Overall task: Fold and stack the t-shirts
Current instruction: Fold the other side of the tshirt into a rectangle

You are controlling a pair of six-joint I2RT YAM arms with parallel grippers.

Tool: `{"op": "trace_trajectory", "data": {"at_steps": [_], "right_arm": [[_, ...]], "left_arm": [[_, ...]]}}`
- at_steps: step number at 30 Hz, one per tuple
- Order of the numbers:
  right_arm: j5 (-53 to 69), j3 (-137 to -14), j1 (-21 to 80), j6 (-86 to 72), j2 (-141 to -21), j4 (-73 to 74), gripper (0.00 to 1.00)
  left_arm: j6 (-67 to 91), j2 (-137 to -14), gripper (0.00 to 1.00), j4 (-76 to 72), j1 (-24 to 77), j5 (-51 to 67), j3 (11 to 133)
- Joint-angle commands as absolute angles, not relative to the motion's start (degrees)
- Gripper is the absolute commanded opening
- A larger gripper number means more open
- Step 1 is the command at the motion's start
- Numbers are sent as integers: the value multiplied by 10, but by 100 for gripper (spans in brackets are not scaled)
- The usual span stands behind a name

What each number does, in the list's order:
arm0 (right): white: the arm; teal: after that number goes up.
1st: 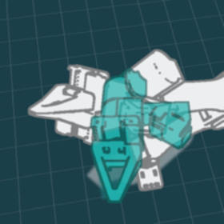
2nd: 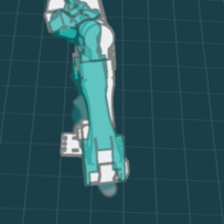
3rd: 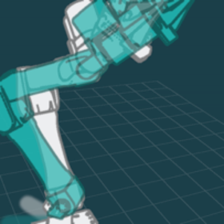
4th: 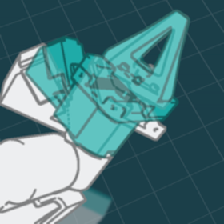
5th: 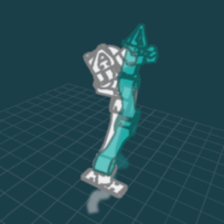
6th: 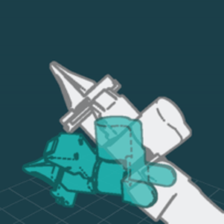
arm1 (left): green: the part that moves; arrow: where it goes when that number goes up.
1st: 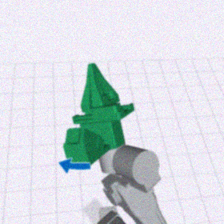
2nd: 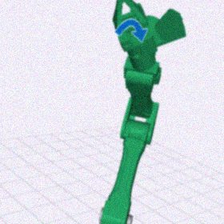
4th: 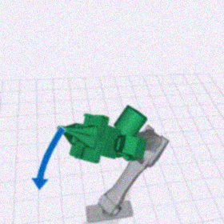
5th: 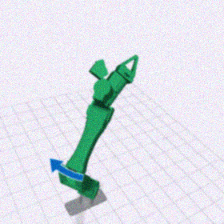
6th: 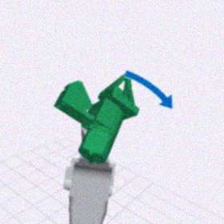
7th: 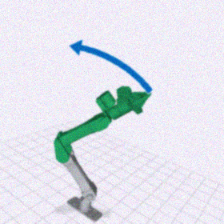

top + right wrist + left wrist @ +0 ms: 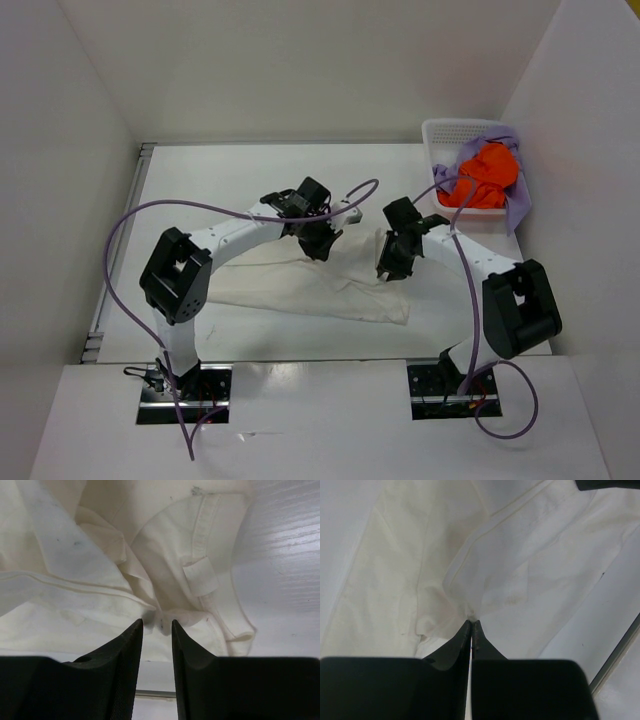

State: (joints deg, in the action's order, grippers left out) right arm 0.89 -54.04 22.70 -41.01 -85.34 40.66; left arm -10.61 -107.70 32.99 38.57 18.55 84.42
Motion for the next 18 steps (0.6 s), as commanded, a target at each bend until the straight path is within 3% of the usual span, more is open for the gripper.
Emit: {"op": "trace_trajectory", "data": {"at_steps": [1,9,15,18], "right_arm": [[5,-561,232,-404,-875,371,35],[-3,-591,237,-382,-881,352,35],[-11,-591,249,-381,-886,358,24],[-18,-596,259,-381,-891,364,9]], "left_arm": [[-121,-1063,0,330,388,200,837],[-121,-1052,0,330,388,194,822],[-116,-1052,0,330,388,194,801],[-116,-1052,0,330,388,194,801]]}}
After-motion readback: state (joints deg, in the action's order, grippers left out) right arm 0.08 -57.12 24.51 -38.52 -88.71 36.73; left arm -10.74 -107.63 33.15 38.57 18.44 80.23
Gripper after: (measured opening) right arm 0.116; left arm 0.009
